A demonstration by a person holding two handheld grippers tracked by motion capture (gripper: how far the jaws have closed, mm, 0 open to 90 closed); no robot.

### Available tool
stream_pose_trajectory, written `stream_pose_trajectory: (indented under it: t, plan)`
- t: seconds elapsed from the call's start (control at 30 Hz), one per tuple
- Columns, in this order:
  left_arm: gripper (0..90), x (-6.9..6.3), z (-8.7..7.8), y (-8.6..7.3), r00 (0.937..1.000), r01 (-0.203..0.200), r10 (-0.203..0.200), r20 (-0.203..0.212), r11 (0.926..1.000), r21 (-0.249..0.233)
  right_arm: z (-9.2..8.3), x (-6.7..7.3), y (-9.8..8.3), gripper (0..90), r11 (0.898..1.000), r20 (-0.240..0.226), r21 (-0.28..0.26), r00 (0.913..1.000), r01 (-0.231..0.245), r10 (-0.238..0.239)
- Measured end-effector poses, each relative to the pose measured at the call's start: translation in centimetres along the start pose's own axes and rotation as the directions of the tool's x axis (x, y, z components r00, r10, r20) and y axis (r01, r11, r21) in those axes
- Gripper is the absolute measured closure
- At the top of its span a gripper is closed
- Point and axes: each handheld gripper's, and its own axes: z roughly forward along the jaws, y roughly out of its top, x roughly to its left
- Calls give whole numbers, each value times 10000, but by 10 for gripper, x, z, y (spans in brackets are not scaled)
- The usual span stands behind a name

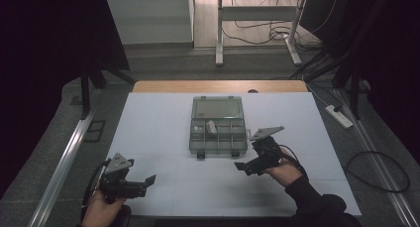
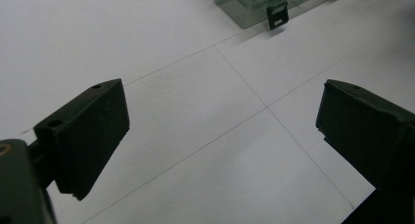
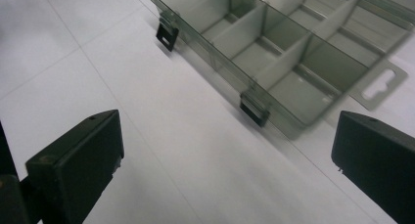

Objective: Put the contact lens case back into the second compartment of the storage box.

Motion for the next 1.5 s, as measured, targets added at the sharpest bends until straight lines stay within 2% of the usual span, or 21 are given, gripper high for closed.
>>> stream_pose_trajectory:
  t: [0.53, 0.97, 1.33, 1.5]
  plan:
    - [54, 0, 0, 0, 10000, 37, -37, -9, 10000, -4, -17, -10, -23, 0, 9988, 137, 67, 9988, -478, 477]
    - [54, 0, 0, 0, 10000, 62, -62, -29, 10000, -2, -32, -16, -38, 0, 9978, 263, 100, 9975, -657, 654]
    - [54, 0, 0, 0, 10000, 62, -62, -33, 10000, 4, -45, -18, -48, 0, 9984, 486, 53, 9972, -564, 561]
    - [54, 0, 0, 0, 10000, 72, -72, -42, 10000, 8, -53, -20, -56, 0, 9973, 588, 10, 9956, -734, 732]
